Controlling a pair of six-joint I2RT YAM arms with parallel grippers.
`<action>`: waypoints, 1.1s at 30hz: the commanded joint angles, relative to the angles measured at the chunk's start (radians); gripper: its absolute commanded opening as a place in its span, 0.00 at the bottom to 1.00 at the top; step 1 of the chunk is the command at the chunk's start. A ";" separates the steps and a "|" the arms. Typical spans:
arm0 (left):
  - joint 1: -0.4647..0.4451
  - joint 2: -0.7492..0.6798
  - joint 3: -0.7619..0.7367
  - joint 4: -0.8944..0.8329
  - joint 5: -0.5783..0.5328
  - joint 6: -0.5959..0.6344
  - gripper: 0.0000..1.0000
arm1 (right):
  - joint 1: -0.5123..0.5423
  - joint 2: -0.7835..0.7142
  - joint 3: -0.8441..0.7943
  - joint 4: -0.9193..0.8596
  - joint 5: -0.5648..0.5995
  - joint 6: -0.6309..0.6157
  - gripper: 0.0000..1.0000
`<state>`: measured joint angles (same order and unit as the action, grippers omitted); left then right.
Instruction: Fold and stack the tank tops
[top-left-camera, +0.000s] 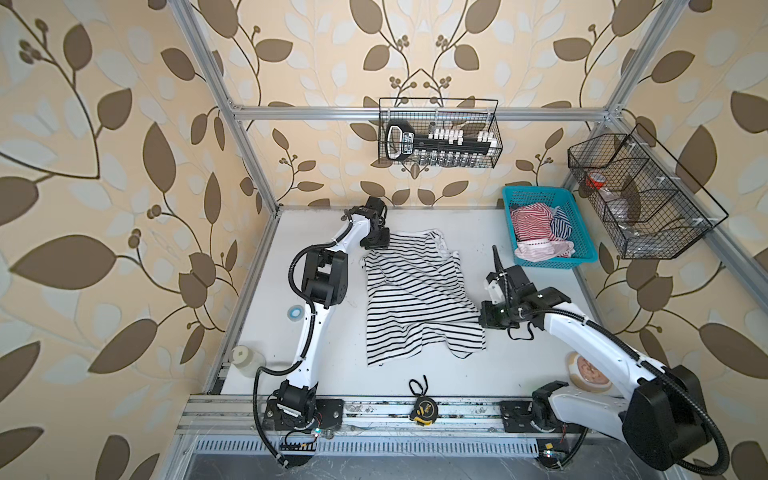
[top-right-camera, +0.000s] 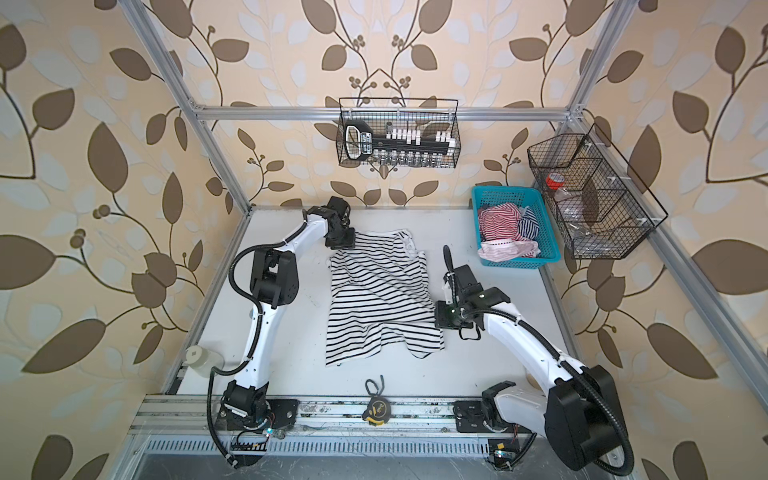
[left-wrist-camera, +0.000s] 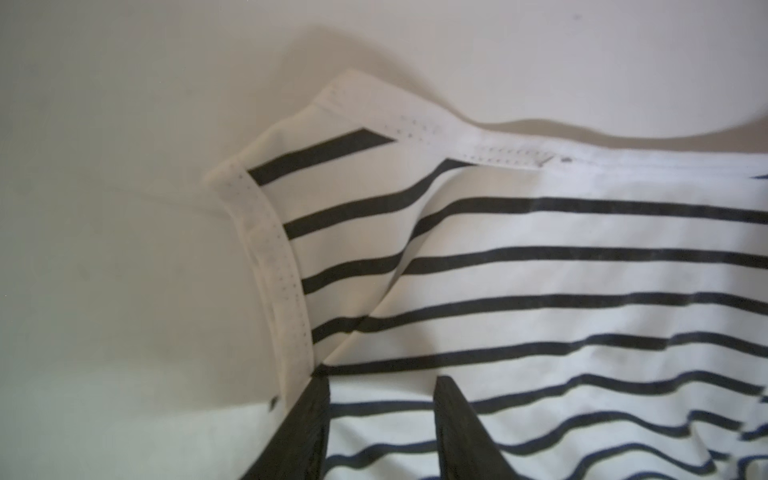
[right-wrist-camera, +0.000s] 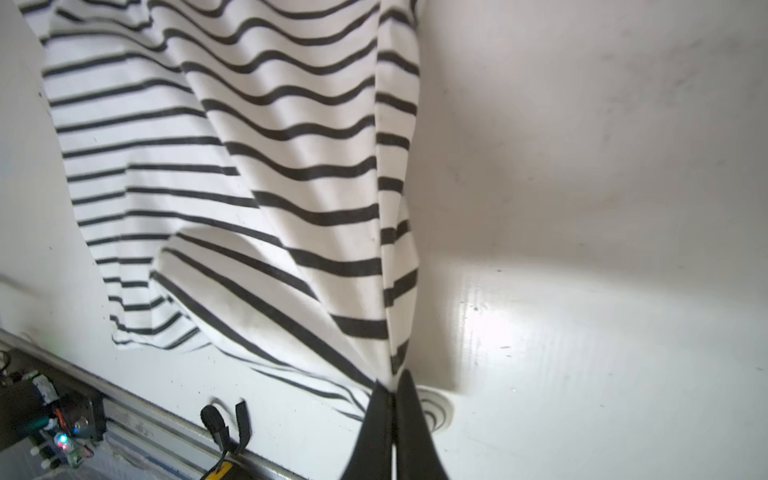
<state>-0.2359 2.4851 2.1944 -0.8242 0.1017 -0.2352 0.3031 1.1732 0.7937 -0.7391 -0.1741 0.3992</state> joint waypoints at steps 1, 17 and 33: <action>0.043 -0.042 -0.067 -0.064 -0.057 -0.061 0.43 | -0.057 -0.004 0.031 -0.113 0.026 -0.053 0.12; 0.031 -0.381 -0.374 0.077 0.010 -0.193 0.60 | 0.117 0.138 0.215 0.014 0.057 0.010 0.32; -0.063 0.053 0.237 0.000 0.265 -0.167 0.51 | 0.288 0.373 0.049 0.217 -0.022 0.108 0.37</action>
<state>-0.3035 2.4798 2.4268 -0.7975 0.2913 -0.3882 0.5945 1.5410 0.8669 -0.5461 -0.1955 0.4862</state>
